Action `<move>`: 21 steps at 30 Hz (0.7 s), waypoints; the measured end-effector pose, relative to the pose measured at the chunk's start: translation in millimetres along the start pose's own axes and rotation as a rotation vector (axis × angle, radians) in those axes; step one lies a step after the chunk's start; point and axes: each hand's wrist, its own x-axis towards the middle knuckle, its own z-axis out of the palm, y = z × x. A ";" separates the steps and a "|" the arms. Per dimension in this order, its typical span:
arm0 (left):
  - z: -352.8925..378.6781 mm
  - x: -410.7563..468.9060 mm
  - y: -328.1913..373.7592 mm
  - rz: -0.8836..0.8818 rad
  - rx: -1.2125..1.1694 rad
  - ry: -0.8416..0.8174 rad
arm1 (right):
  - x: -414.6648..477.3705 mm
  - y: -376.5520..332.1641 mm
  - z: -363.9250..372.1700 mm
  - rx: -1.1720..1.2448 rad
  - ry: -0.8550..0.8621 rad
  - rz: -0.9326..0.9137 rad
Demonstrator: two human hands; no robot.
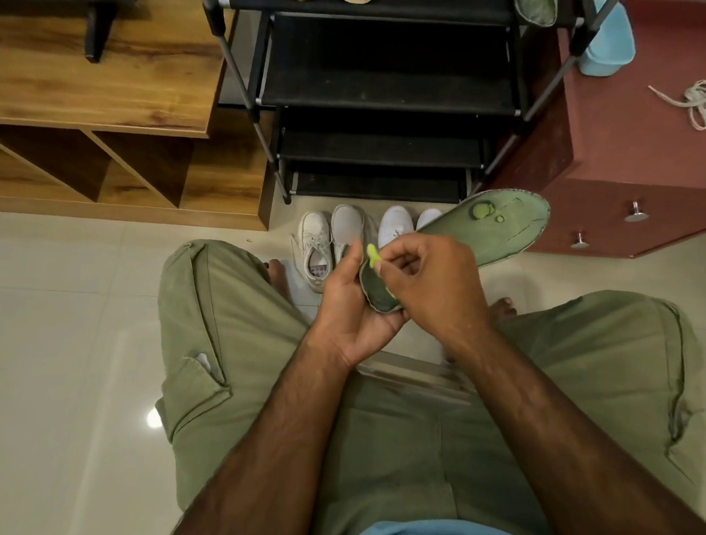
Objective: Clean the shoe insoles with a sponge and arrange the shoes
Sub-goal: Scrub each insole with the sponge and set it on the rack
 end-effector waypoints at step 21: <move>-4.7 -2.0 2.5 0.011 0.000 0.094 | -13.8 -4.3 8.2 -0.016 -0.115 0.009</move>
